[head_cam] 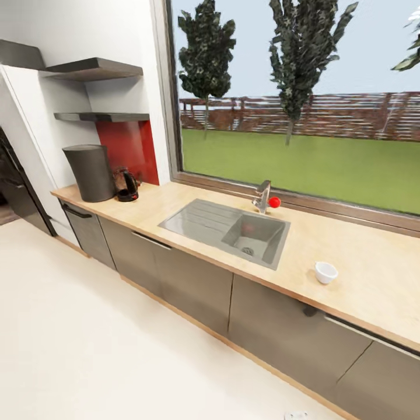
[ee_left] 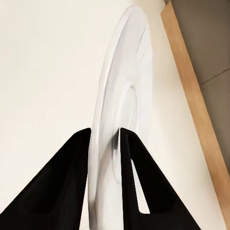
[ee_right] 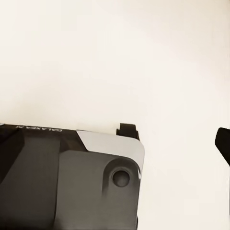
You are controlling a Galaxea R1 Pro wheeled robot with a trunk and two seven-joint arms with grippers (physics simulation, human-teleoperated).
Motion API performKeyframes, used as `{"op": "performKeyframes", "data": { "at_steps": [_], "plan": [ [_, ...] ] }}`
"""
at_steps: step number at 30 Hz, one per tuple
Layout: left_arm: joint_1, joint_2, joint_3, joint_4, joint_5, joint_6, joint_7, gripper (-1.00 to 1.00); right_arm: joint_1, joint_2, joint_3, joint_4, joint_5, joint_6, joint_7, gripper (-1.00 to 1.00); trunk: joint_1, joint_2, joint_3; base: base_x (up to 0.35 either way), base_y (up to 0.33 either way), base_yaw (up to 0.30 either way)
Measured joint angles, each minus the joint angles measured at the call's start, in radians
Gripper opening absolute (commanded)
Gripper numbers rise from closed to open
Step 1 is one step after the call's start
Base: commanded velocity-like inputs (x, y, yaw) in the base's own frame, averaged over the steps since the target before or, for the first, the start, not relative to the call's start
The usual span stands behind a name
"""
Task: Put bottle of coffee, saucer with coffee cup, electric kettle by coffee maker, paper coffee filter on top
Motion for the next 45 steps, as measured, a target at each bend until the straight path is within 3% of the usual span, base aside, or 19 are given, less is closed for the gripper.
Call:
{"op": "performKeyframes", "data": {
  "at_steps": [20, 27, 38, 45],
  "plan": [
    [0.000, -0.003, -0.001, -0.002, -0.001, -0.008, 0.002, -1.00, 0.000, -0.002, 0.000, 0.000, 0.001, 0.000, -0.003, 1.00, 0.000, 0.000, -0.003, 0.326, 0.056, 0.277],
    [0.000, -0.004, 0.003, -0.002, -0.030, -0.008, 0.001, -1.00, 0.000, -0.002, 0.006, 0.000, 0.001, 0.000, -0.003, 1.00, 0.000, 0.000, -0.003, 0.304, 0.149, 0.282],
    [0.000, 0.000, 0.000, -0.002, -0.034, -0.006, 0.001, -1.00, 0.004, -0.002, 0.013, 0.001, 0.001, 0.002, -0.002, 1.00, 0.000, 0.000, -0.003, 0.280, 0.197, 0.282],
    [0.000, 0.000, 0.001, -0.001, -0.034, -0.007, 0.001, -1.00, 0.077, -0.003, 0.031, 0.002, 0.019, 0.002, -0.001, 1.00, 0.000, 0.000, -0.004, 0.258, 0.224, 0.282]
  ]
}}
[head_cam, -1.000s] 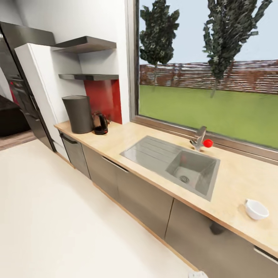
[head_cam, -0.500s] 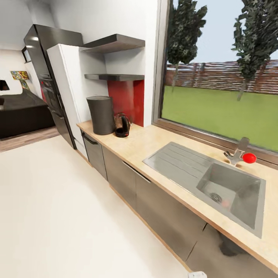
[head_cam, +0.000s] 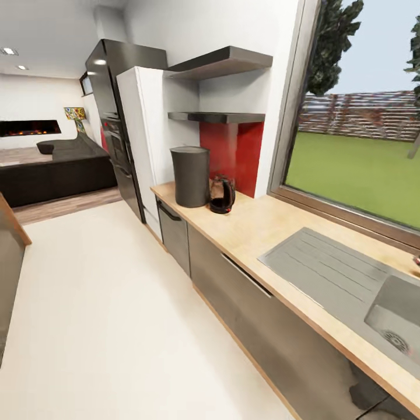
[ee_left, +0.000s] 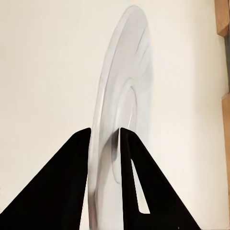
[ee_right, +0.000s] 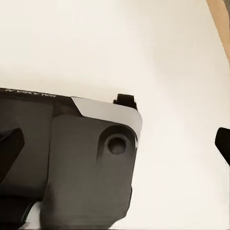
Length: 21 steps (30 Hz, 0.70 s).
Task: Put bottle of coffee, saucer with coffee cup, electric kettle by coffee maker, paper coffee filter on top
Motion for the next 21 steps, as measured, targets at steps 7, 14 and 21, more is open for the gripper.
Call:
{"op": "performKeyframes", "data": {
  "at_steps": [7, 14, 21],
  "plan": [
    [0.001, -0.001, 0.000, 0.000, 0.000, -0.003, 0.000, -1.00, 0.093, 0.000, 0.014, 0.000, 0.027, -0.005, 0.001, 1.00, 0.000, 0.000, 0.000, 0.286, 0.171, 0.282],
    [0.002, -0.001, 0.000, 0.000, 0.000, -0.004, 0.000, -1.00, 0.162, -0.010, 0.014, 0.000, 0.029, -0.005, -0.001, 1.00, 0.000, 0.000, 0.000, 0.311, 0.110, 0.262],
    [0.001, -0.001, 0.000, 0.001, 0.000, -0.004, 0.000, -1.00, 0.214, -0.013, 0.014, 0.000, 0.029, -0.004, -0.006, 1.00, 0.000, 0.000, 0.000, 0.330, 0.023, 0.088]
  ]
}}
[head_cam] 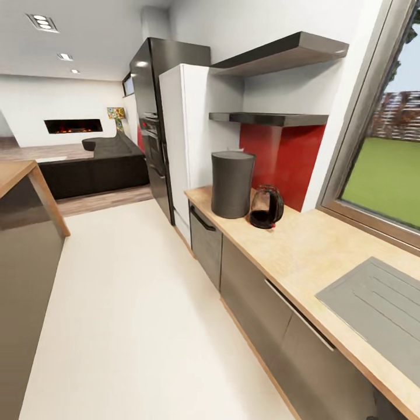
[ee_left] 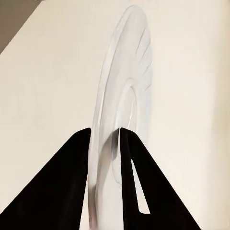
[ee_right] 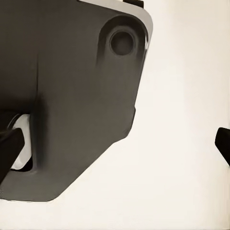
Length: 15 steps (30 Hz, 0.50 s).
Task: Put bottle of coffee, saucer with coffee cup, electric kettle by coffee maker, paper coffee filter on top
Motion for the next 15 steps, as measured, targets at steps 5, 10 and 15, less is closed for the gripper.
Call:
{"op": "performKeyframes", "data": {
  "at_steps": [5, 10, 15],
  "plan": [
    [0.000, 0.000, 0.000, 0.000, 0.000, -0.001, 0.000, -1.00, 0.004, 0.002, 0.001, -0.002, -0.002, -0.002, -0.001, 1.00, 0.000, 0.000, 0.000, 0.337, 0.014, 0.007],
    [0.000, 0.000, 0.000, 0.000, 0.000, -0.001, 0.000, -1.00, 0.005, 0.008, 0.001, -0.002, -0.003, -0.003, -0.001, 1.00, 0.000, 0.000, 0.000, 0.318, 0.124, 0.001],
    [0.000, 0.000, 0.000, 0.000, 0.000, 0.000, 0.000, -1.00, 0.005, 0.011, 0.002, -0.002, -0.004, -0.003, 0.000, 1.00, 0.000, 0.000, 0.000, 0.285, 0.195, 0.000]
  ]
}}
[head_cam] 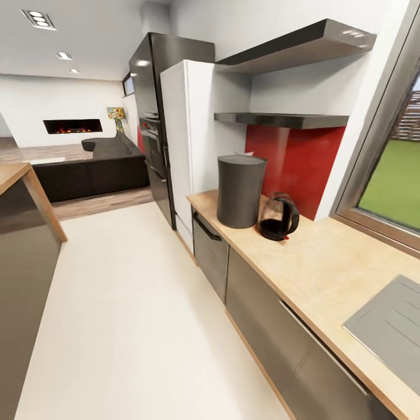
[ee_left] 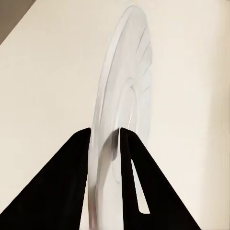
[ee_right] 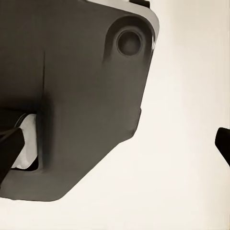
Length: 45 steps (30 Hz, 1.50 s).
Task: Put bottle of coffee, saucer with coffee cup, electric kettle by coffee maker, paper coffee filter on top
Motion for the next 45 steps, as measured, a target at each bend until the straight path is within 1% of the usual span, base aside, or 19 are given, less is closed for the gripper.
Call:
{"op": "performKeyframes", "data": {
  "at_steps": [45],
  "plan": [
    [0.000, 0.000, 0.000, 0.000, 0.000, 0.000, 0.000, -1.00, 0.000, 0.001, -0.006, -0.002, -0.005, -0.001, 0.002, 1.00, 0.000, 0.000, 0.000, 0.234, 0.243, 0.000]
  ]
}}
